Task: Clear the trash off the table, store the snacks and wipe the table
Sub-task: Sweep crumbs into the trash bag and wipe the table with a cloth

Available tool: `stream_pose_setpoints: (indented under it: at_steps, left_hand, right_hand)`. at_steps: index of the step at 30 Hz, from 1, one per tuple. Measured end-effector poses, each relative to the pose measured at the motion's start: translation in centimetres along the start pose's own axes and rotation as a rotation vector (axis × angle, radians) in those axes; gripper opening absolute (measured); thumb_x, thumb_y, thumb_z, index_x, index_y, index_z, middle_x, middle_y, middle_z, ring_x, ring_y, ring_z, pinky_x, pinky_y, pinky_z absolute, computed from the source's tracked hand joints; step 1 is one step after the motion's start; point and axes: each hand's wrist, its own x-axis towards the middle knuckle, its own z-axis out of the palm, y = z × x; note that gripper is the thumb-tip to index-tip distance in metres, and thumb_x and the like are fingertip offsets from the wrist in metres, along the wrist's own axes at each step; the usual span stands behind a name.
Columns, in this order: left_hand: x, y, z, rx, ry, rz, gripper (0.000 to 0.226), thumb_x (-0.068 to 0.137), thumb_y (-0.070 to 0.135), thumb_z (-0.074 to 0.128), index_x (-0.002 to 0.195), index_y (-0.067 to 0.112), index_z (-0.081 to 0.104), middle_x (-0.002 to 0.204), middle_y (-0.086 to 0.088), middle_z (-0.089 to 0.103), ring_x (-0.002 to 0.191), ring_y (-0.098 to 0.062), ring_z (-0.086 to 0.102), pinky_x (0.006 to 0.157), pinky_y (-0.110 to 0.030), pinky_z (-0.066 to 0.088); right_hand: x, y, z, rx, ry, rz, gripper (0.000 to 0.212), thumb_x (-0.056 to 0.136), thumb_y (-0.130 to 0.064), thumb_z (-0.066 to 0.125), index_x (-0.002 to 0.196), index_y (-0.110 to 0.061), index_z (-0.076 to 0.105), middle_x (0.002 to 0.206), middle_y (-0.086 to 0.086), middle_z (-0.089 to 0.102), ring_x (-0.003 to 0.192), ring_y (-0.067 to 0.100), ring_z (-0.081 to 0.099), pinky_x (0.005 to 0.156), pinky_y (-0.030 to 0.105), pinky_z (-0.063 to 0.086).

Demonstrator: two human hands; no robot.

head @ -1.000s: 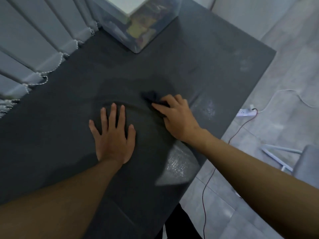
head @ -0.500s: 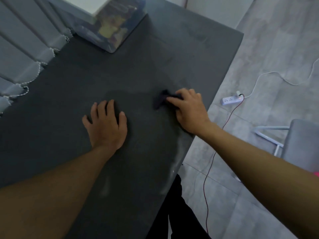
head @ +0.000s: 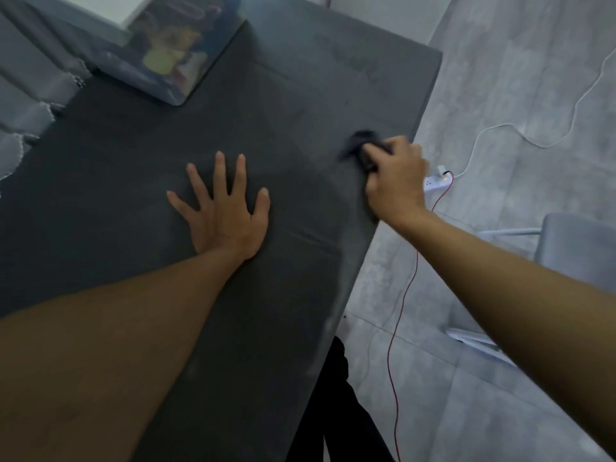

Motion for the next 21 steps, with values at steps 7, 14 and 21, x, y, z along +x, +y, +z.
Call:
stream_pose_setpoints:
  at_steps: [7, 14, 21]
  left_hand:
    - [0.1, 0.1, 0.3, 0.004, 0.005, 0.000, 0.071, 0.095, 0.069, 0.006, 0.157, 0.039, -0.011, 0.168, 0.005, -0.013, 0.152, -0.036, -0.015, 0.114, -0.073, -0.002]
    - [0.2, 0.1, 0.2, 0.001, 0.006, 0.000, 0.072, 0.095, 0.069, 0.005, 0.157, 0.037, -0.013, 0.167, 0.005, -0.014, 0.152, -0.036, -0.016, 0.114, -0.072, -0.003]
    - [0.3, 0.2, 0.2, 0.024, -0.003, -0.009, 0.072, 0.095, 0.069, 0.003, 0.156, 0.038, -0.016, 0.167, 0.006, -0.015, 0.152, -0.035, -0.016, 0.115, -0.071, 0.000]
  right_hand:
    - [-2.0, -1.8, 0.3, 0.063, -0.191, -0.417, 0.048, 0.084, -0.020, 0.042, 0.127, -0.022, 0.066, 0.113, 0.009, 0.057, 0.097, 0.033, 0.047, 0.079, 0.041, 0.038]
    - [4.2, -1.7, 1.1, -0.020, -0.038, 0.147, 0.044, 0.084, -0.010, 0.047, 0.123, -0.022, 0.063, 0.121, 0.011, 0.052, 0.108, 0.038, 0.045, 0.086, 0.041, 0.035]
    - [3.6, -3.6, 2.4, 0.064, -0.190, -0.632, 0.046, 0.085, -0.018, 0.042, 0.125, -0.019, 0.066, 0.112, 0.013, 0.057, 0.093, 0.035, 0.047, 0.075, 0.041, 0.036]
